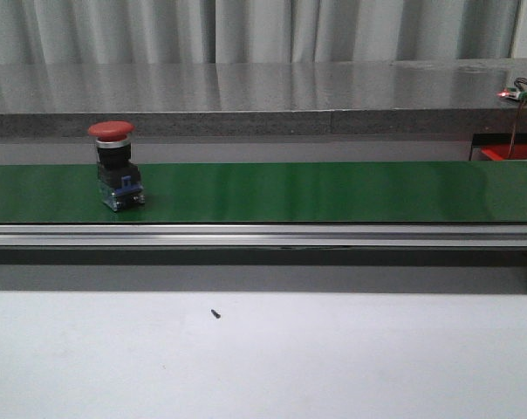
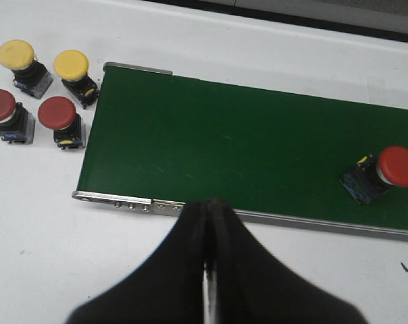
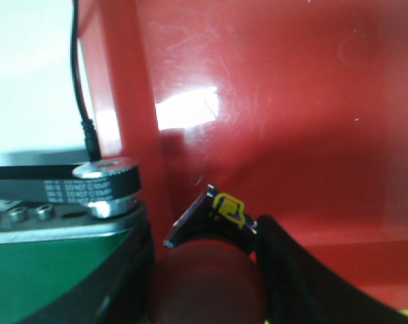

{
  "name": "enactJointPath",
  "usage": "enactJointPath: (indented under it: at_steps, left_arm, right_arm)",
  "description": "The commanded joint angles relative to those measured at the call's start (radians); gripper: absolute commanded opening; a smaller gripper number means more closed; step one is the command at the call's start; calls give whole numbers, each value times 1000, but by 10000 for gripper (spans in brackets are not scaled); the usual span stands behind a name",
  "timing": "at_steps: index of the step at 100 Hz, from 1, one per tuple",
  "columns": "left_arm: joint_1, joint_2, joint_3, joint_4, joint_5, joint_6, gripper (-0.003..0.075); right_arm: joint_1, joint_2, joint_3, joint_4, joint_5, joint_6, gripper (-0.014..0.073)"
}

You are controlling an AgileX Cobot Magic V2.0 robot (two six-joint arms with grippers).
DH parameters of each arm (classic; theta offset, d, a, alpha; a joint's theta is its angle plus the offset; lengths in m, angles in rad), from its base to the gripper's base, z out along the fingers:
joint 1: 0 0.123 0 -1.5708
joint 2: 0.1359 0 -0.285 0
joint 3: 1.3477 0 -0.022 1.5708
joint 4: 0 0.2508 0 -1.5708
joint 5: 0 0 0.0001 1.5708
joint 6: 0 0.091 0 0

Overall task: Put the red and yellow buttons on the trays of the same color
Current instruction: 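Carry the red button with the right gripper into the red tray, then move the right gripper back over the belt and grasp the second red button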

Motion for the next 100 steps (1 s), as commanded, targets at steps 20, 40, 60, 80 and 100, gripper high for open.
enactJointPath:
  at_steps: [20, 40, 60, 80, 100]
  left_arm:
    - [-5, -22, -24, -26, -61, 2, -20]
    - [-5, -22, -24, -26, -64, 2, -20]
    - [-5, -22, -24, -26, -64, 2, -20]
    - [-5, -22, -24, -26, -68, 3, -20]
    - [-5, -22, -24, -26, -64, 3, -20]
  right_arm:
    - [-2, -22, -25, -2, -21, -9, 211]
    - [-2, -23, -25, -2, -14, -9, 437]
    - [-2, -40, -26, -2, -6, -9, 437]
    - [-2, -96, -27, -2, 23, -25, 437]
    - [3, -166, -27, 20, 62, -50, 437]
